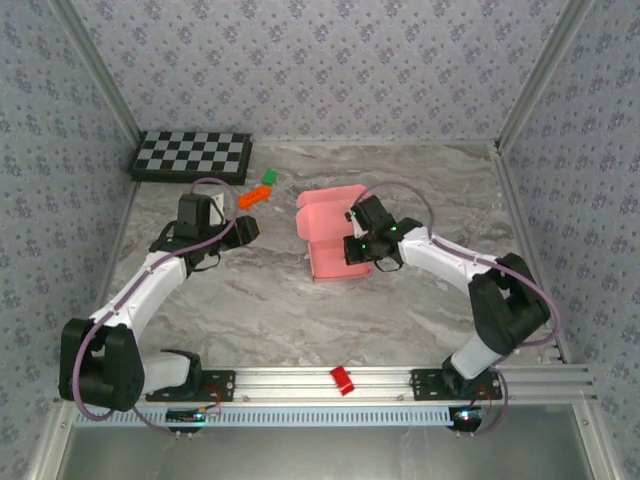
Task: Fold the paper box
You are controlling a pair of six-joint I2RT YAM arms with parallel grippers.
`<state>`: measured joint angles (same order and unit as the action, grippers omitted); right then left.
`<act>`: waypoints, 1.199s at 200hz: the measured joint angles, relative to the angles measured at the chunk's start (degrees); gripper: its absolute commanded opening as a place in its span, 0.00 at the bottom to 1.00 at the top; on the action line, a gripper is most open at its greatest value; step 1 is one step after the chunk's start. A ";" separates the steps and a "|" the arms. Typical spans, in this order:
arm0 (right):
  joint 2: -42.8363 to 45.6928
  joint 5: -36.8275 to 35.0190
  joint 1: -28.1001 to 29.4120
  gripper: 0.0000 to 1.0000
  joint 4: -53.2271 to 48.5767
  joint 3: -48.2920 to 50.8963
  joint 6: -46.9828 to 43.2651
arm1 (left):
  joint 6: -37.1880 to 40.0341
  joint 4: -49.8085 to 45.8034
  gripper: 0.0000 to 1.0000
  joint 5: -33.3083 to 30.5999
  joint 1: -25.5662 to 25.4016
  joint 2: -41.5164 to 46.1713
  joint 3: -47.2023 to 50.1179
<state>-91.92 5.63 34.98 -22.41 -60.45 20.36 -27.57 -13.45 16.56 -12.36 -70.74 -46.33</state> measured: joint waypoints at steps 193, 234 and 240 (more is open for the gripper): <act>-10.49 -3.74 3.54 0.29 -4.59 -11.04 0.59 | 0.07 0.00 0.68 0.09 0.00 -1.40 -0.02; -6.14 -8.09 3.52 0.29 -4.33 -8.72 1.62 | 0.07 0.00 0.67 0.92 0.00 -2.29 -0.57; -5.40 -8.98 3.45 0.29 -4.42 -8.04 1.95 | 0.04 0.00 0.67 1.11 0.00 -2.49 -0.83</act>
<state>-97.32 -3.36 38.44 -26.83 -68.49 22.31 -27.53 -13.45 17.67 -12.36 -73.23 -47.16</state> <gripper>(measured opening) 0.288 0.674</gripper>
